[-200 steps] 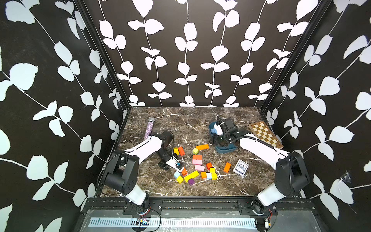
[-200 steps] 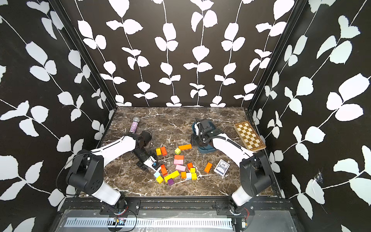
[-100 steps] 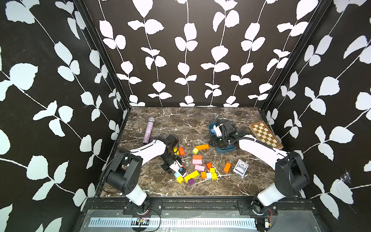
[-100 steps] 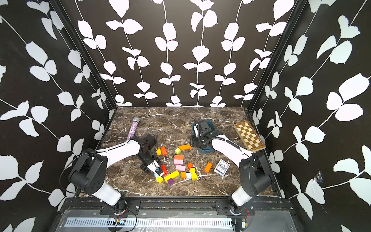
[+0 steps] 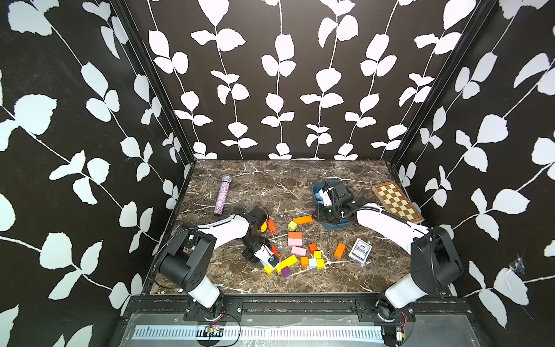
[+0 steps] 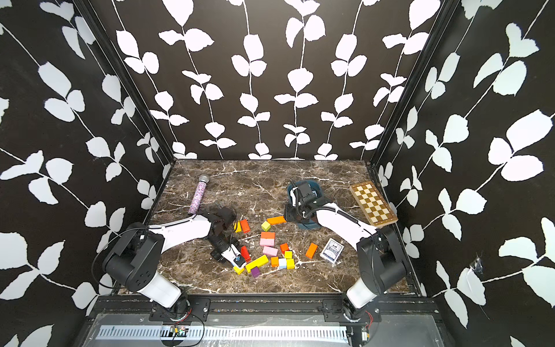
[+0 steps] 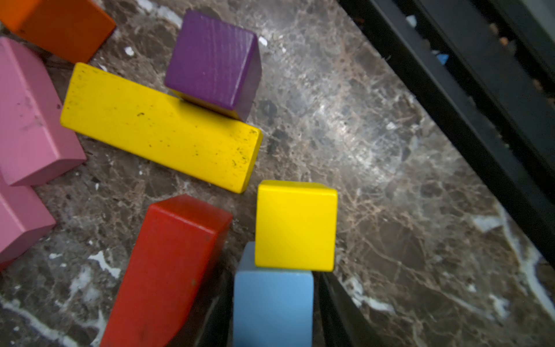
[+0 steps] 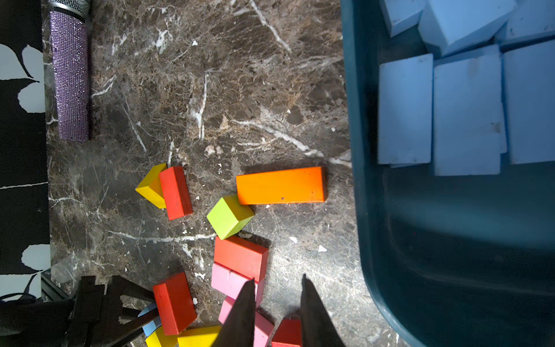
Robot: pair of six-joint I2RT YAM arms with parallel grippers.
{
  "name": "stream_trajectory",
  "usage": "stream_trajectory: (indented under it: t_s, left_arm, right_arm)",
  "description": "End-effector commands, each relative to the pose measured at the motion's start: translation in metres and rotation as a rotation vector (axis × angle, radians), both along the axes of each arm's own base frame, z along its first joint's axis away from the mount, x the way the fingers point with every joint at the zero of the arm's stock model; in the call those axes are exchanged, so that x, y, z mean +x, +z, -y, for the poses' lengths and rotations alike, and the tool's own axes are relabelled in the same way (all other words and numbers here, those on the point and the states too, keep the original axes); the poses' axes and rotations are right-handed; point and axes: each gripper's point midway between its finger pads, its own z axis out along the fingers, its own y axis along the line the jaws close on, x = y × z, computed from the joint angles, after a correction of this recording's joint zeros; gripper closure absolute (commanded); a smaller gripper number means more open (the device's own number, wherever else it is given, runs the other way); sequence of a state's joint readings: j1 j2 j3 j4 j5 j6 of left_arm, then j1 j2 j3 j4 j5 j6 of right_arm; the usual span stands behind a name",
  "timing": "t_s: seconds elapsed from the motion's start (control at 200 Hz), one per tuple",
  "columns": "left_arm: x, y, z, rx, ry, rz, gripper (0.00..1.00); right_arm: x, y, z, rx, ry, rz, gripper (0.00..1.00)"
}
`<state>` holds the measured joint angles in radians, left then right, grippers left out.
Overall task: Pick out the blue building blocks
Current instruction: Pick up the building block from the center of the board.
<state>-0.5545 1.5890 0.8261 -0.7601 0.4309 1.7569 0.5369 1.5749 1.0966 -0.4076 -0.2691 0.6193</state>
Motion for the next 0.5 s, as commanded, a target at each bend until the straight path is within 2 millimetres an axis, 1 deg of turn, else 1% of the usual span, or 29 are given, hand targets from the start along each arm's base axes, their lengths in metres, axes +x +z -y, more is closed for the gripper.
stream_trajectory:
  t_s: [0.0, 0.17, 0.335, 0.415, 0.495]
  left_arm:
    - [0.003, 0.002, 0.002, -0.013, 0.018, 0.038, 0.56]
    - [0.004, 0.003, 0.003, -0.017, 0.023, 0.045, 0.65]
    - [0.003, 0.009, 0.004, -0.03, 0.027, 0.052, 0.74]
    - [0.003, 0.012, 0.004, -0.035, 0.036, 0.056, 0.77]
    - [0.004, 0.019, 0.007, -0.051, 0.05, 0.061, 0.77]
  right_arm:
    - [-0.001, 0.008, -0.003, 0.019, 0.001, 0.029, 0.74]
    - [-0.002, 0.011, -0.003, 0.021, 0.005, 0.035, 0.74]
    - [-0.002, 0.014, -0.003, 0.021, 0.009, 0.04, 0.74]
    - [-0.002, 0.016, -0.004, 0.024, 0.015, 0.043, 0.74]
    - [-0.001, 0.019, -0.005, 0.03, 0.02, 0.049, 0.74]
